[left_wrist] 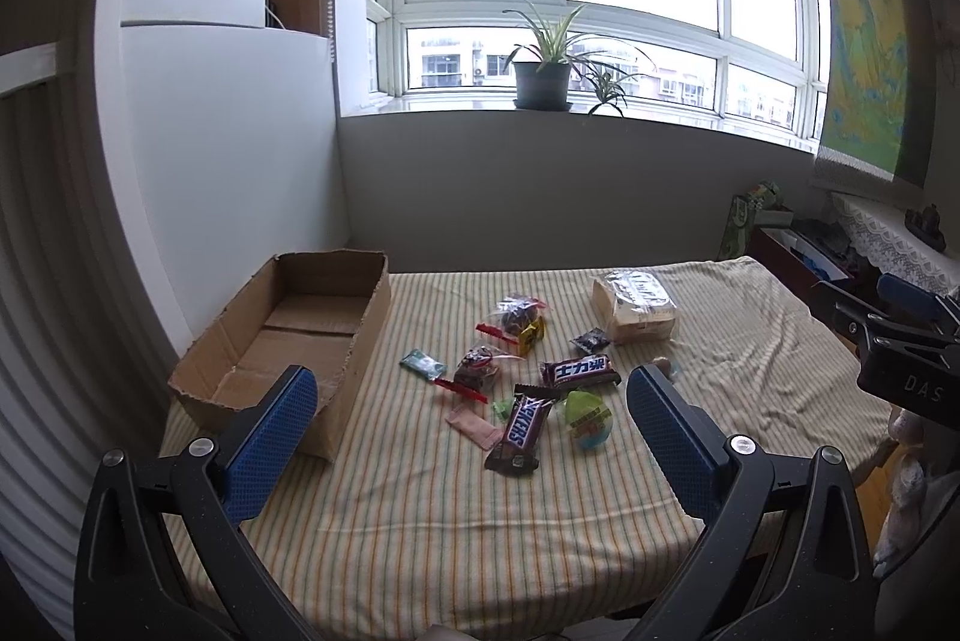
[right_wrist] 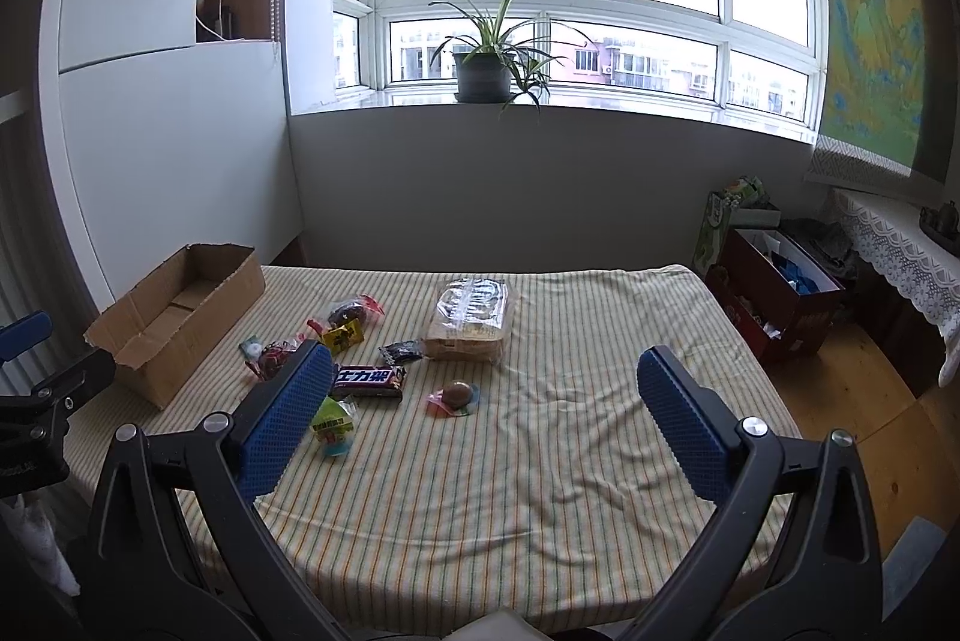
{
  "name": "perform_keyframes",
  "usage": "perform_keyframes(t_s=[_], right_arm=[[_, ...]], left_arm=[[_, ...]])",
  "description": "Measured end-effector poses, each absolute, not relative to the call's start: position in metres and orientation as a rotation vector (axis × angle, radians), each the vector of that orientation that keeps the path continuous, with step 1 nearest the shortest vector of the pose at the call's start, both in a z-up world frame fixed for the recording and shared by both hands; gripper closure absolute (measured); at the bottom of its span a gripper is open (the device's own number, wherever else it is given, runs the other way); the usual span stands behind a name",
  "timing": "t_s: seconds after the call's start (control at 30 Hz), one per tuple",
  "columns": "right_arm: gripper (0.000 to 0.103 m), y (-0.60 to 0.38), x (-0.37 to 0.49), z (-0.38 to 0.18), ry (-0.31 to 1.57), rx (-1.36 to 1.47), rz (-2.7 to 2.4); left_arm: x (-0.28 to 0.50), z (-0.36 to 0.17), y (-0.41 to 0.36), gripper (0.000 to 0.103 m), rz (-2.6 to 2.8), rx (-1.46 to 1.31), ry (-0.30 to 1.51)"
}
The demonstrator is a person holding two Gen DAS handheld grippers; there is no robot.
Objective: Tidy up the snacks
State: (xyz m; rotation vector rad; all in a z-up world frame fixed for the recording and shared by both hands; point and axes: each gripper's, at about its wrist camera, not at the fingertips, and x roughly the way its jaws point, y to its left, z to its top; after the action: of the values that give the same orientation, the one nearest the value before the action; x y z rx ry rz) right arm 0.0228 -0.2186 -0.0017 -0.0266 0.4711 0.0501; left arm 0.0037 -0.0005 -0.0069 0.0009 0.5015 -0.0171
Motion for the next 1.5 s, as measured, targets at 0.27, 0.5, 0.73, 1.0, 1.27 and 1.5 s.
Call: perform_keyframes(t_s=[0.27,0.5,0.73,1.0,1.27,1.5], right_arm=[[0.0,-0.219,0.023,-0.002,0.473,-0.023,0.052],[0.0,-0.218,0.026,-0.006,0.486,-0.026,0.058],[0.0,-0.218,0.026,-0.006,0.486,-0.027,0.058],[0.0,-0.218,0.028,-0.009,0.495,-0.027,0.06],[0.0,-0.219,0.034,-0.013,0.514,-0.031,0.068],[0.0,-0.22,0.043,-0.02,0.533,-0.043,0.066]], left_arm=[[0.004,-0.007,-0.003,0.001,-0.021,0.003,0.502],[0.005,-0.008,-0.004,0.001,-0.024,0.005,0.502],[0.006,-0.009,-0.005,0.001,-0.026,0.004,0.503],[0.007,-0.011,-0.005,0.001,-0.029,0.007,0.506],[0.009,-0.014,-0.006,0.001,-0.032,0.011,0.515],[0.016,-0.02,-0.005,0.002,-0.033,0.016,0.533]])
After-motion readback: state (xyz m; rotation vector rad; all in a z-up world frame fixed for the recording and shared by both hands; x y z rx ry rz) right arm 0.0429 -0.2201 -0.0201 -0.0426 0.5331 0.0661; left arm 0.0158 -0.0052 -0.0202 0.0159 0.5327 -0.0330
